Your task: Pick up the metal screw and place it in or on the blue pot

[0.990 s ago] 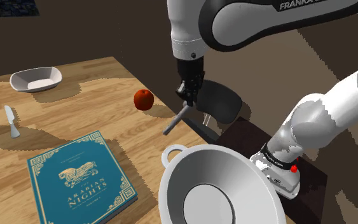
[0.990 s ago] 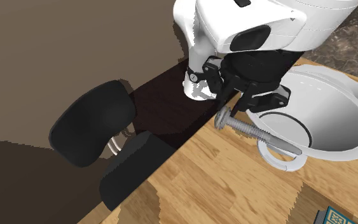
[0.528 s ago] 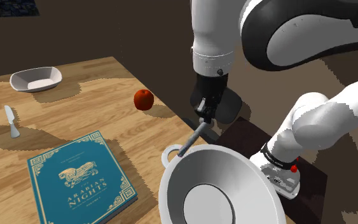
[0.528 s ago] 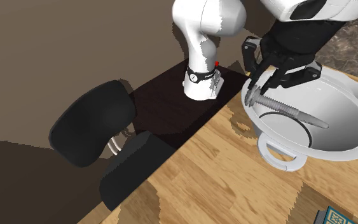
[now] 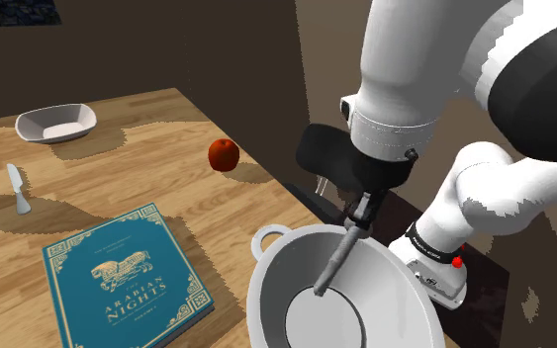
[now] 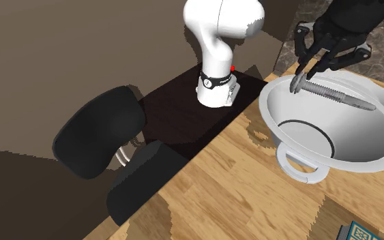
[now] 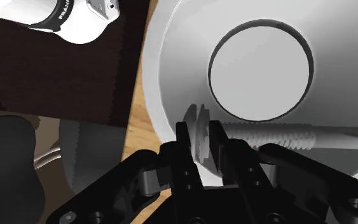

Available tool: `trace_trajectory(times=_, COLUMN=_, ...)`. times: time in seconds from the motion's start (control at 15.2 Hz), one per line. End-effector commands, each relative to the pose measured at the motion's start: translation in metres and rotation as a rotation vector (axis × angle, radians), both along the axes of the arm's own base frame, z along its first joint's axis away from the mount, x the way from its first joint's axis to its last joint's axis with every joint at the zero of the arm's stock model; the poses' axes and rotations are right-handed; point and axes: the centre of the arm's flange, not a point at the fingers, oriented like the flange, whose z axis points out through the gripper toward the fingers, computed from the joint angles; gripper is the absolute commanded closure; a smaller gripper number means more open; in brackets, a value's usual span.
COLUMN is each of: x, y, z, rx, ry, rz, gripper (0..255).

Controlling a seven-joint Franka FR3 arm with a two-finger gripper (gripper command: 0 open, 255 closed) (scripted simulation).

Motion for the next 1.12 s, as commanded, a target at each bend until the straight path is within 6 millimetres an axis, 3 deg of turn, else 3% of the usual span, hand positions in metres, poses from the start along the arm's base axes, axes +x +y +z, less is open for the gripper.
trace_trajectory(times=0.0, x=-0.025, y=0.007, z=0.000, rx=0.000, ry=0.001, rz=-0.001, gripper=255)
trace_trajectory(times=0.2, x=-0.064, y=0.017, z=0.001, rx=0.000, ry=0.001, rz=-0.001, gripper=255)
trace_trajectory(times=0.26, x=-0.055, y=0.013, z=0.001, rx=0.001, ry=0.000, rz=0.001, gripper=255)
trace_trajectory(times=0.33, x=-0.055, y=0.013, z=0.001, rx=0.001, ry=0.000, rz=0.001, gripper=0)
trace_trajectory(times=0.73, x=-0.098, y=0.070, z=-0.050, rx=-0.078, ry=-0.147, rz=-0.363, gripper=0)
trace_trajectory(times=1.06, x=-0.112, y=0.123, z=-0.099, rx=-0.144, ry=-0.269, rz=-0.666, gripper=0)
